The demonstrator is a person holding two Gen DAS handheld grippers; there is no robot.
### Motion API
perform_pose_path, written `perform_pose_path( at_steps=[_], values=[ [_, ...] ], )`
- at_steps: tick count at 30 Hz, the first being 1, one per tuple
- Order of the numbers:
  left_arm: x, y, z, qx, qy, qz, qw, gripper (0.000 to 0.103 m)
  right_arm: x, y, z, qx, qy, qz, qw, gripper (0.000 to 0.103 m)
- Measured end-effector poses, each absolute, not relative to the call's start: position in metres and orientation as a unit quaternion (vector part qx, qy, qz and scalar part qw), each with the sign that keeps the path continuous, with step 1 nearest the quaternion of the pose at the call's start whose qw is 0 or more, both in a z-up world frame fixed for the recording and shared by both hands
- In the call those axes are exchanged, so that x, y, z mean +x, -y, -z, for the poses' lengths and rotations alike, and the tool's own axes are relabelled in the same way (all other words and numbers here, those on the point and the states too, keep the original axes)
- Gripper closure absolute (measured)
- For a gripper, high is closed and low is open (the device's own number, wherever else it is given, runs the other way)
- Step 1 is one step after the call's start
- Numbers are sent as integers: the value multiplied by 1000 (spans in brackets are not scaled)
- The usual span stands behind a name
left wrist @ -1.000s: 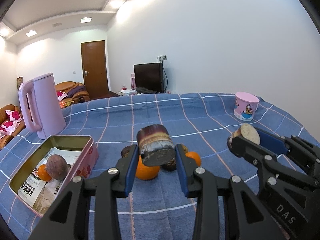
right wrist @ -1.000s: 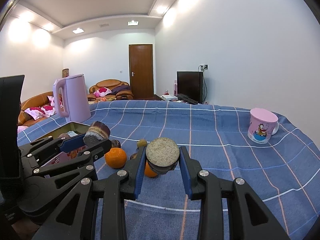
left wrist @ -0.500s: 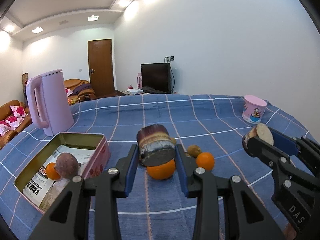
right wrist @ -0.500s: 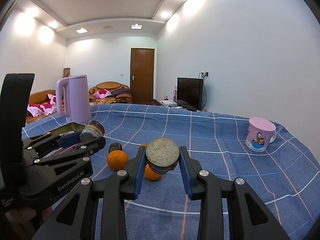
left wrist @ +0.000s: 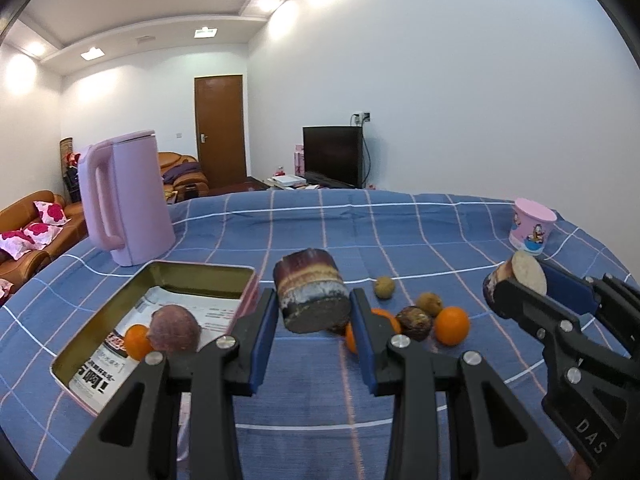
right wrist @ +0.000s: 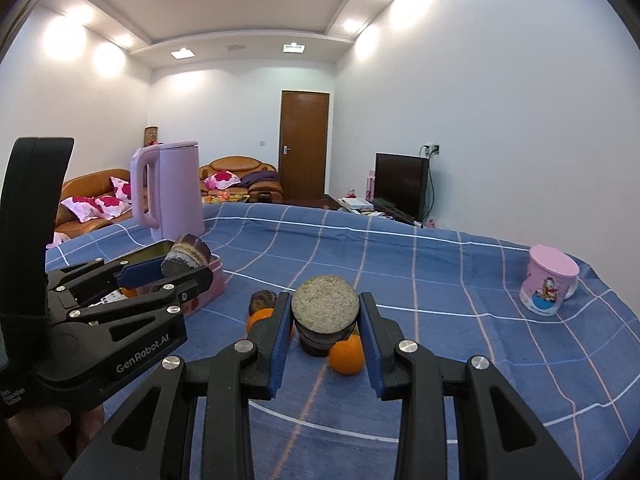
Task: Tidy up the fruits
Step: 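Carry both held slices toward the pink tin, left tool over the tin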
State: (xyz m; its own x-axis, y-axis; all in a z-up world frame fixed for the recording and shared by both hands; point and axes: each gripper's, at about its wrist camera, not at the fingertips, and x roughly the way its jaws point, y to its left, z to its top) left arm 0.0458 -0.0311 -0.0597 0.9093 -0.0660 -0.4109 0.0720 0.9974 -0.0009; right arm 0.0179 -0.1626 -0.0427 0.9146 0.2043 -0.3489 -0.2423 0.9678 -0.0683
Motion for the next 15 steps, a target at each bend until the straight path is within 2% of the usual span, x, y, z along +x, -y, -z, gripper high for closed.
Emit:
perform_pose_path(
  at_steps=[15],
  values=[
    [49, -15, 55, -2, -214, -10, 977, 65, 33, 114, 35, -69, -172, -165, 969, 68]
  ],
)
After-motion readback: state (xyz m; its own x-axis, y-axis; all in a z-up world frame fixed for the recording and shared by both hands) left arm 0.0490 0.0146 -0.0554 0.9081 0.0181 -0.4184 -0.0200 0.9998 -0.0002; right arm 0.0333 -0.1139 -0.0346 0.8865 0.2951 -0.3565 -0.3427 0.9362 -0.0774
